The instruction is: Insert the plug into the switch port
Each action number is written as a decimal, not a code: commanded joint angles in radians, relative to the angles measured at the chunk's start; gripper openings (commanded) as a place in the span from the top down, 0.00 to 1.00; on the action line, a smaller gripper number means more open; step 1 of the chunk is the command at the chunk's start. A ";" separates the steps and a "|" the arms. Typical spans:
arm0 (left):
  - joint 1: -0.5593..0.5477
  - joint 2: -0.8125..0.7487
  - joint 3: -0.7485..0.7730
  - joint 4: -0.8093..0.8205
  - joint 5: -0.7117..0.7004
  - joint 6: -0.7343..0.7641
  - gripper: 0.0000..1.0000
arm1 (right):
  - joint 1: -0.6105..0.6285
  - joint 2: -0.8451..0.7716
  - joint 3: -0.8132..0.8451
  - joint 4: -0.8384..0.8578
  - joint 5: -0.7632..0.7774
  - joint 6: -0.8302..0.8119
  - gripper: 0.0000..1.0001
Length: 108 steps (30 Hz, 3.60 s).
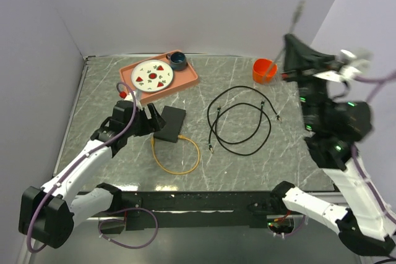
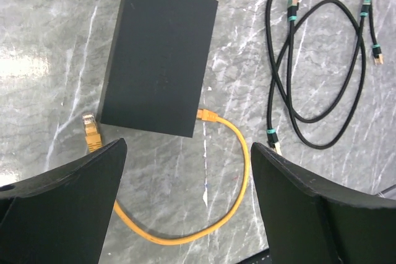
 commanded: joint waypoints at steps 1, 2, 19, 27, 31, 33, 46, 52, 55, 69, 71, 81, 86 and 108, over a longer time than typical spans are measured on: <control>-0.012 -0.059 0.003 -0.025 0.013 -0.014 0.12 | -0.007 -0.041 0.073 0.024 -0.066 -0.082 1.00; -0.012 -0.069 0.005 -0.029 0.016 -0.012 0.12 | -0.008 -0.047 0.082 -0.003 -0.091 -0.085 1.00; -0.018 -0.329 -0.047 0.038 0.224 0.008 0.12 | -0.006 -0.056 -0.379 -0.438 -0.517 0.055 1.00; -0.019 -0.331 -0.121 0.225 0.397 -0.081 0.15 | -0.004 0.036 -0.551 -0.350 -0.893 0.095 1.00; -0.024 -0.328 -0.167 0.406 0.487 -0.185 0.16 | -0.004 0.062 -0.599 -0.300 -1.043 0.102 1.00; -0.035 -0.322 -0.167 0.437 0.494 -0.198 0.17 | -0.004 0.062 -0.622 -0.284 -1.067 0.106 1.00; -0.248 -0.188 -0.090 0.474 0.452 -0.172 0.22 | -0.004 0.062 -0.651 -0.250 -1.091 0.129 1.00; -0.285 -0.155 -0.093 0.540 0.422 -0.199 0.30 | -0.003 0.065 -0.650 -0.249 -1.094 0.126 1.00; -0.299 -0.150 -0.092 0.552 0.401 -0.201 0.34 | -0.003 0.064 -0.650 -0.250 -1.096 0.125 1.00; -0.306 -0.127 -0.067 0.551 0.376 -0.184 0.77 | -0.003 0.050 -0.654 -0.256 -1.091 0.125 1.00; -0.311 -0.124 -0.061 0.543 0.378 -0.182 0.89 | -0.004 0.048 -0.654 -0.256 -1.085 0.129 1.00; -0.335 -0.164 -0.044 0.442 0.272 -0.210 0.99 | -0.003 0.004 -0.648 -0.208 -0.964 0.187 0.28; -0.358 -0.144 -0.015 0.364 0.165 -0.267 0.99 | 0.049 -0.010 -0.592 -0.221 -0.816 0.176 0.18; -0.394 -0.083 0.034 0.322 0.129 -0.328 0.99 | 0.272 0.179 -0.473 -0.255 -0.386 0.049 0.45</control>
